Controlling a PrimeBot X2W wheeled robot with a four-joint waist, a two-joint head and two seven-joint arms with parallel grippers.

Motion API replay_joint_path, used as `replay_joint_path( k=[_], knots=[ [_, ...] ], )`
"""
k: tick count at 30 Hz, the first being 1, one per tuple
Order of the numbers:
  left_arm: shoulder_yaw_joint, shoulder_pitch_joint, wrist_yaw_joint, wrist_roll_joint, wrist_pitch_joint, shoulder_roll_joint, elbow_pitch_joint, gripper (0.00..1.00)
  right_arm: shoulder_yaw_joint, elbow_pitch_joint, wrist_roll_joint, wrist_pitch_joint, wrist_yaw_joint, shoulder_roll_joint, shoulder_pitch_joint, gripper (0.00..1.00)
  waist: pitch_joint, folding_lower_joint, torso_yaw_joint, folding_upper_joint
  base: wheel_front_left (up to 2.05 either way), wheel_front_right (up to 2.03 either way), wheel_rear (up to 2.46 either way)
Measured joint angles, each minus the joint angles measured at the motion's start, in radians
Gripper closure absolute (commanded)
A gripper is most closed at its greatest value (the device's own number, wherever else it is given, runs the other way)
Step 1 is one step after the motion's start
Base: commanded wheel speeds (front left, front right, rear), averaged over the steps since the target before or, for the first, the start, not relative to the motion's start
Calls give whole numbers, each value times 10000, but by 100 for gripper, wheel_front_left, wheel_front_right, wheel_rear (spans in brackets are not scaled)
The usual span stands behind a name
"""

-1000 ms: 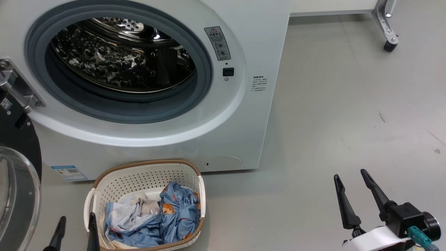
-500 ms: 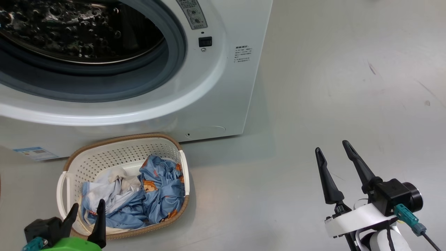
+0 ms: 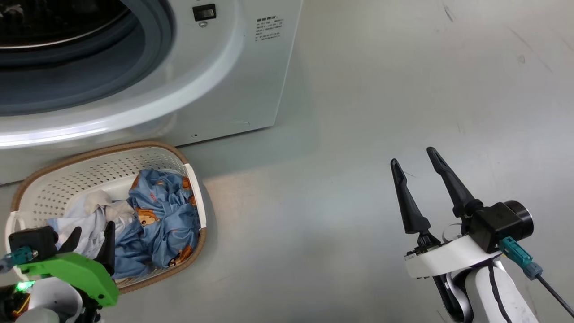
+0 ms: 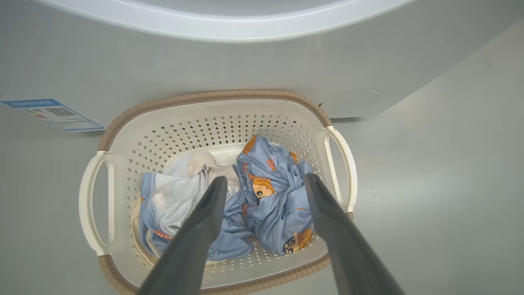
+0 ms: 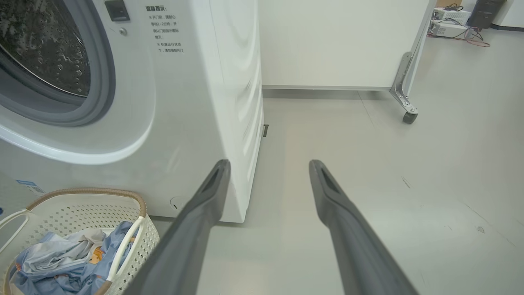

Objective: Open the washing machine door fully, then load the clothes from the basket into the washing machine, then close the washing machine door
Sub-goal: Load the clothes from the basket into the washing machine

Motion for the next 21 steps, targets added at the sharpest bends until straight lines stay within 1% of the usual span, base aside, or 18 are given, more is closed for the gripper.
replay_joint_path(
  k=[7, 16, 18, 20, 21],
  knots=[
    [6, -913, -2, -518, 660, 230, 372, 0, 25, -188, 33, 0, 0, 73, -620, 0, 1039, 0, -472, 0, 0, 0, 0],
    [-17, -2025, -2, -1045, 1127, 600, 823, 0, 125, -291, 278, 0, -19, 100, -1453, 0, 2322, 1, -906, 0, 0, 0, 0],
    [-105, -2105, -4, -1076, 1333, 654, 1035, 0, 207, -301, 424, 0, -115, 102, -1590, 0, 2543, 1, -996, 0, 0, 0, 0],
    [-219, -2197, -6, -1137, 1417, 752, 1156, 0, 221, -324, 502, 0, -132, 102, -1660, 0, 2727, 1, -1084, 0, 0, 0, 0],
    [-270, -2262, -6, -1168, 1457, 796, 1218, 0, 221, -324, 512, 0, -219, 104, -1670, 0, 2801, 2, -1124, 0, 0, 0, 0]
  ],
)
